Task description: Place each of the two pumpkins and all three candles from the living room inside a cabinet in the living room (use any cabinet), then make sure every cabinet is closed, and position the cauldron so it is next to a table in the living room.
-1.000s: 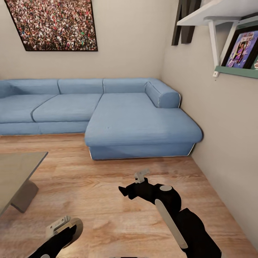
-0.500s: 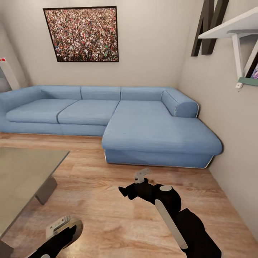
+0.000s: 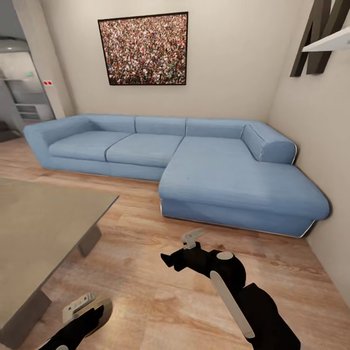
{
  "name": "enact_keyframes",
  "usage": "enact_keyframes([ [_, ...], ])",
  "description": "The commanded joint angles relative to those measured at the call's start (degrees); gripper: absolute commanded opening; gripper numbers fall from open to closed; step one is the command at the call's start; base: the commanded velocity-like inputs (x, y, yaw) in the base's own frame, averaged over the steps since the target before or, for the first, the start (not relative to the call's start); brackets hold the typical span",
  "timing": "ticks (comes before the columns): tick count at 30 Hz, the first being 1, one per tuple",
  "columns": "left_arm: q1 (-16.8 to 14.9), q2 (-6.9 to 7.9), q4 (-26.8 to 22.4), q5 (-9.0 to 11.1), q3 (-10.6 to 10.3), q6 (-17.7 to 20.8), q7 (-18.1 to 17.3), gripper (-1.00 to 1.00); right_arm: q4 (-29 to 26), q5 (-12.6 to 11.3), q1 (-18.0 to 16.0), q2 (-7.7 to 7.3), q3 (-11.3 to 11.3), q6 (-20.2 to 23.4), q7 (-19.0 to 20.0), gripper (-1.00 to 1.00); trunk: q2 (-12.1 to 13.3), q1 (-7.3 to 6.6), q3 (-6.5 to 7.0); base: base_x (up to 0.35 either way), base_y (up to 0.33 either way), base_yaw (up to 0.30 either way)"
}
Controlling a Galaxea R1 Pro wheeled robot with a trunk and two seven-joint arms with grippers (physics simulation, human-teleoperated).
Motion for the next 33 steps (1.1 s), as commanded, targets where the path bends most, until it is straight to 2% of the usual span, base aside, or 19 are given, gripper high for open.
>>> enact_keyframes([
  [1, 0.0, -0.03, -0.12, 0.6, 0.06, 0.15, 0.42, -1.0, -0.03, 0.23, -0.03, 0.01, -0.02, 0.25, 0.24, 1.0, -0.02, -0.04, -0.04, -0.315, -0.118, 0.289],
  [20, 0.17, 0.14, -0.11, 0.76, 0.41, 0.13, 0.04, -1.0, -0.03, 0.16, -0.01, 0.1, 0.05, 0.34, 0.24, 1.0, -0.02, -0.04, -0.04, -0.334, -0.05, 0.289],
  [29, 0.17, 0.32, -0.11, 0.94, 0.67, 0.13, 0.09, -1.0, -0.03, 0.16, 0.06, 0.1, 0.06, 0.34, 0.24, 1.0, -0.02, -0.04, -0.04, -0.313, 0.107, 0.289],
  [33, 0.17, 0.32, -0.09, 1.0, 0.69, -0.11, 0.16, -1.0, -0.03, 0.16, 0.06, 0.1, 0.07, 0.34, 0.24, 1.0, -0.02, -0.04, -0.04, -0.083, 0.054, 0.289],
])
